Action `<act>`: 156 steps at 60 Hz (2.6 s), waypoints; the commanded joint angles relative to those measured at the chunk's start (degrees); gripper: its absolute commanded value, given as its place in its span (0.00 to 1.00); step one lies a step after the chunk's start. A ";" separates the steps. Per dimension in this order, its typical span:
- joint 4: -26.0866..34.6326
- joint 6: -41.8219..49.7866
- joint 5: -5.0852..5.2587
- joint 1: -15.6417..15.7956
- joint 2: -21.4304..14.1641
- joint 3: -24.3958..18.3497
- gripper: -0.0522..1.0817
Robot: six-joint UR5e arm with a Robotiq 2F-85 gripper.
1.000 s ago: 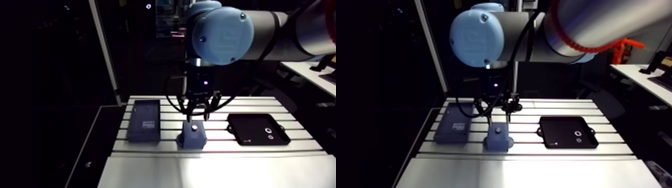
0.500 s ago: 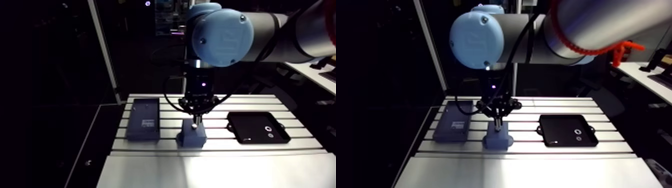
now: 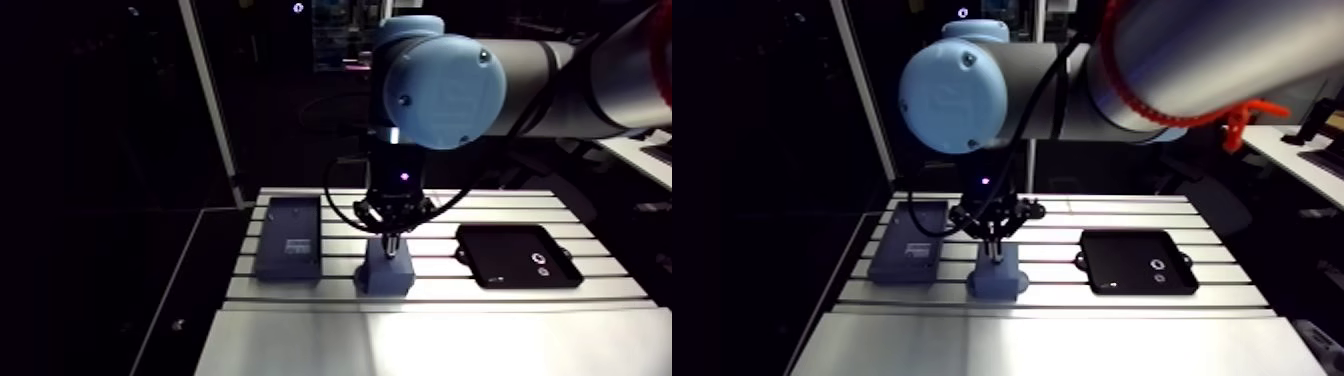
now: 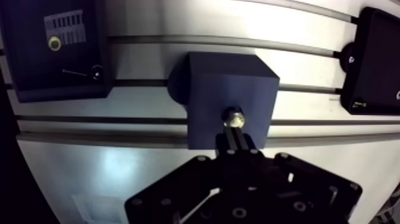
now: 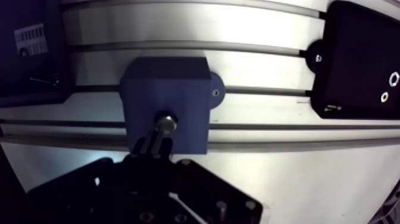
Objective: Pick up the M10 bolt and insert it into the hex recess until seated.
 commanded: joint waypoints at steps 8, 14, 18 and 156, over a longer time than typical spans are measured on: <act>-1.48 -0.30 0.31 0.19 0.00 0.85 1.00; -1.57 -0.30 0.31 0.19 0.09 0.92 1.00; -1.64 -0.45 0.31 0.19 0.09 1.18 1.00; -4.12 -3.73 0.23 0.11 1.23 1.92 1.00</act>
